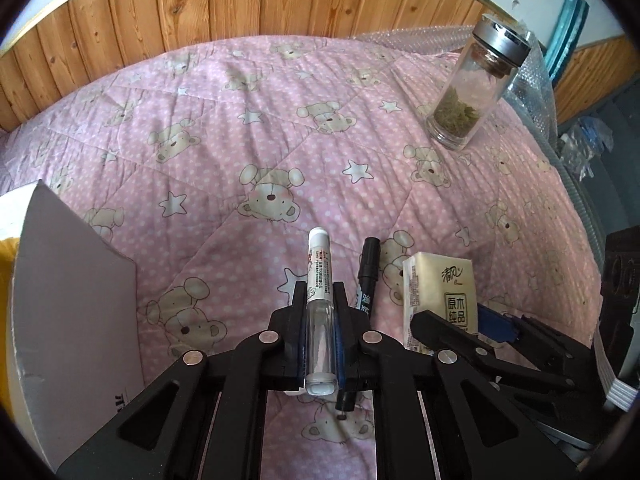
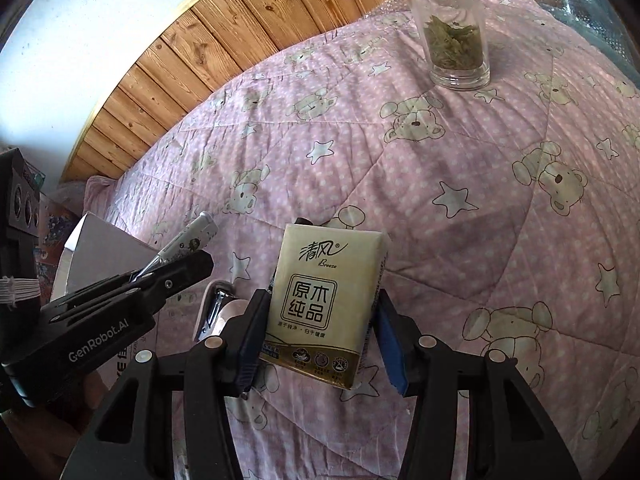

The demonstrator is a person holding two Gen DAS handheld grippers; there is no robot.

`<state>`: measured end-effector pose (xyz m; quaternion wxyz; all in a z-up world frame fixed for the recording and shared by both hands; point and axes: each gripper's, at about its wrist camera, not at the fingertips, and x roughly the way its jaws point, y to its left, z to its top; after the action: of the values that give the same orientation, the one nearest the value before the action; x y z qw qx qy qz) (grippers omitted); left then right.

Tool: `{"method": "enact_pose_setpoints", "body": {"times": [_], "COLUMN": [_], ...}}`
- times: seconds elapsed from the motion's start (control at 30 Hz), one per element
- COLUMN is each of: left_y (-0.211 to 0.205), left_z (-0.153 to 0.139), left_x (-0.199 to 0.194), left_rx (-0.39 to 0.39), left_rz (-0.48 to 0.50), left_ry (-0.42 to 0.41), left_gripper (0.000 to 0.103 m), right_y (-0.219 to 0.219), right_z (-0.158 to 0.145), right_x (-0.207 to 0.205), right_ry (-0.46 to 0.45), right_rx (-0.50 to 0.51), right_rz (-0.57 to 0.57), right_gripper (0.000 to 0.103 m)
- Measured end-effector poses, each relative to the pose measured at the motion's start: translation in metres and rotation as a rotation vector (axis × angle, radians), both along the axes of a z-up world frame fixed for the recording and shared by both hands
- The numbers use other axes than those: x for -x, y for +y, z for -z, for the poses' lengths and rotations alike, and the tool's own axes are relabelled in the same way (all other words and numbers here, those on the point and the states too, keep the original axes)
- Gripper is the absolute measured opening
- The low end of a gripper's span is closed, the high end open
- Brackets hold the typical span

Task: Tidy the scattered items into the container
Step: 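Close the left gripper on the white marker while the right grasps the tissue pack, then carry the white marker with the left gripper while the right carries the tissue pack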

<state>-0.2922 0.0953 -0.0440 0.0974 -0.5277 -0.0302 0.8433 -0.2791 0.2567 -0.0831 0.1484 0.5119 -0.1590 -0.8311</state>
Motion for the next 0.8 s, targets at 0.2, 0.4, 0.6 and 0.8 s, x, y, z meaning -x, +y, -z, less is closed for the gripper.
{"method": "enact_pose_setpoints", "body": {"times": [0.2, 0.4, 0.6, 0.8], "left_y": [0.001, -0.005, -0.015, -0.023], "left_z": [-0.017, -0.03, -0.043, -0.055], "left_x": [-0.031, -0.061, -0.086, -0.108], "left_rx": [0.007, -0.002, -0.018, -0.051], "left_rz": [-0.016, -0.03, -0.049, -0.057], "left_ry": [0.014, 0.032, 0.048, 0.062], "left_gripper": [0.01, 0.01, 0.01, 0.01], "right_y": [-0.009, -0.009, -0.005, -0.002], "right_z": [-0.005, -0.005, -0.006, -0.009], "right_x": [-0.02, -0.042, -0.061, -0.085], "right_ry": [0.019, 0.025, 0.026, 0.035], "right_rx": [0.008, 0.016, 0.017, 0.018], "right_rz": [-0.037, -0.051, -0.046, -0.048], "right_gripper": [0.05, 0.048, 0.047, 0.047]}}
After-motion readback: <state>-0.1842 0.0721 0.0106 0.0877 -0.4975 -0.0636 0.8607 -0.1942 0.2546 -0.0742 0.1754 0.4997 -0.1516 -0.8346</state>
